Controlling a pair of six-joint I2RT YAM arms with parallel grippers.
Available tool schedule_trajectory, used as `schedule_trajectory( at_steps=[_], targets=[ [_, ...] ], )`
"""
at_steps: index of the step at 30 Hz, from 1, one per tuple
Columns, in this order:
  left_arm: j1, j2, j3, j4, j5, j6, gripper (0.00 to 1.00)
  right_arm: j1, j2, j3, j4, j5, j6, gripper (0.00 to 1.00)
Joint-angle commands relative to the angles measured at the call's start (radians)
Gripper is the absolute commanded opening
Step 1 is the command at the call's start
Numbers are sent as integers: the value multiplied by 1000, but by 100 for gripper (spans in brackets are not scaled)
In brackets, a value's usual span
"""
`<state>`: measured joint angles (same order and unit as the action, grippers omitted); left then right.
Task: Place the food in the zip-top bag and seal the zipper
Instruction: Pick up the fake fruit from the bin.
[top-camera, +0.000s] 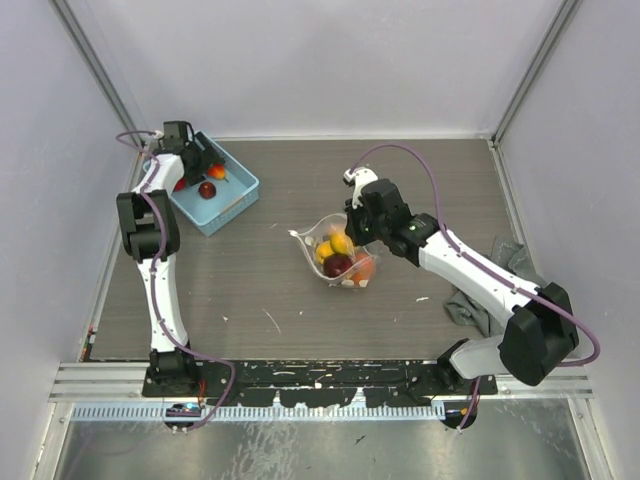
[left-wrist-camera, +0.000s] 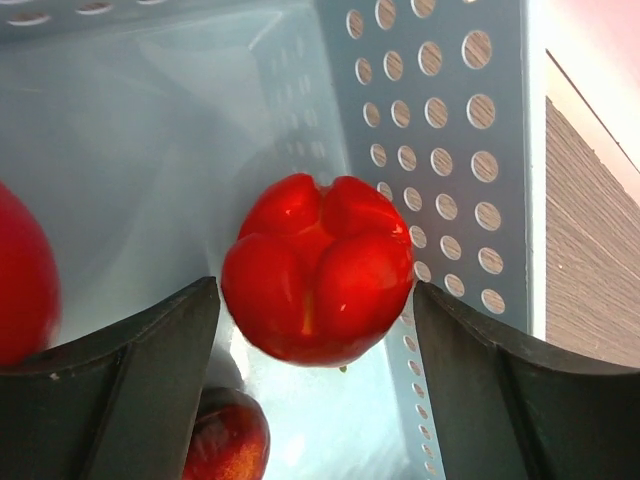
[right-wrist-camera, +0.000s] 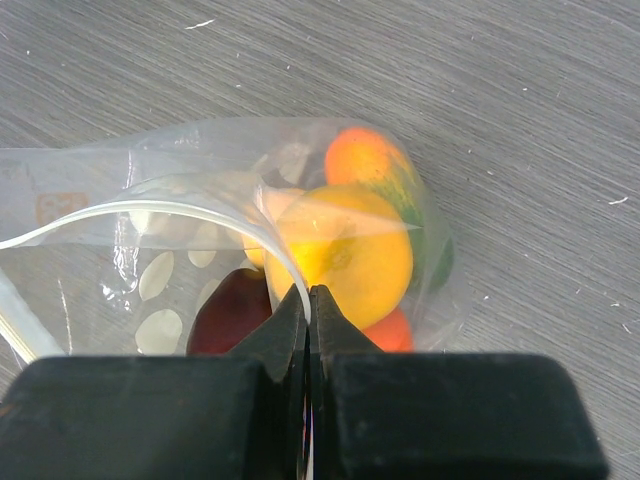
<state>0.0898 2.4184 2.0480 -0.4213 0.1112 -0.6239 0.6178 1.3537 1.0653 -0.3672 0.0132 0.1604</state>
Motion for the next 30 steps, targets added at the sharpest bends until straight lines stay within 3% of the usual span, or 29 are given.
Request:
schedule_trajectory(
  at_steps=[1,15,30],
  targets=[
    [4,32,7,53,74,-23,78,-1,11,54,19,-5,6,0],
    [4,-153,-130,142,100,12,53,-1,-15,43,17,-1,7,0],
    [-22,-471,-353,177,110,26,49,-1,-44,46,24,27,-5,0]
  ],
)
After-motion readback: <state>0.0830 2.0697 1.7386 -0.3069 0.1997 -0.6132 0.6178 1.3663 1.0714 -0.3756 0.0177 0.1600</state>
